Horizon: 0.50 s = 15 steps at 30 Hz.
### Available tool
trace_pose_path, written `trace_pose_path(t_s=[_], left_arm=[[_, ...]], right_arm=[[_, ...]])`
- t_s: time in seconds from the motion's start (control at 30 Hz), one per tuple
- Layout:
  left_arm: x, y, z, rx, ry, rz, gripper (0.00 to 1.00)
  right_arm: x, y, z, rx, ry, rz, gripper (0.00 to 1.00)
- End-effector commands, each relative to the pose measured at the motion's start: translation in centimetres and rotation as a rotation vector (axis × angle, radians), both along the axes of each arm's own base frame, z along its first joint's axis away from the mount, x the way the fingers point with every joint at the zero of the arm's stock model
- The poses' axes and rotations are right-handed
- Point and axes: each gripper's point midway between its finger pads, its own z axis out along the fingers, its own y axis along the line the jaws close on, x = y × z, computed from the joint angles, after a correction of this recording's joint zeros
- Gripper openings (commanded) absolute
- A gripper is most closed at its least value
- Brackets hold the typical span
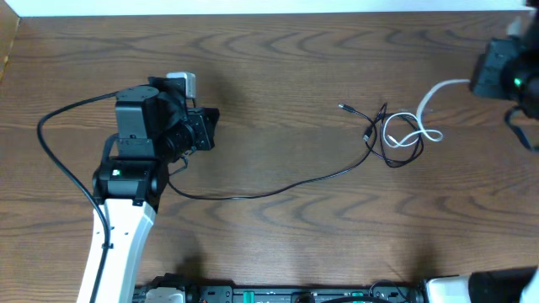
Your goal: Untangle cables
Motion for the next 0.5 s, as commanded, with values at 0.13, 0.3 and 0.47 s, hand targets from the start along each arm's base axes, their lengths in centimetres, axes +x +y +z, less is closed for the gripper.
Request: trace_pose_path(t_s=[0.13,0.3,0.47], left_arm=[[-0.3,-1.1,-0.1,0.019,-0.010,-0.054,0.17],[0.0,-0.4,-0.3,0.052,-0.014,-0.019,0.17],[0.0,-0.4,-0.3,0.052,-0.015,-0.019,0.17]], right_arm=[[3.0,7.2,-4.2,0.085,0.142,0.341,0.01],[5.0,11.0,-8.6,0.097,0.275,0.436,0.01],[6.4,14.5,-12.8,0.065,0.381,0.522,0.08]])
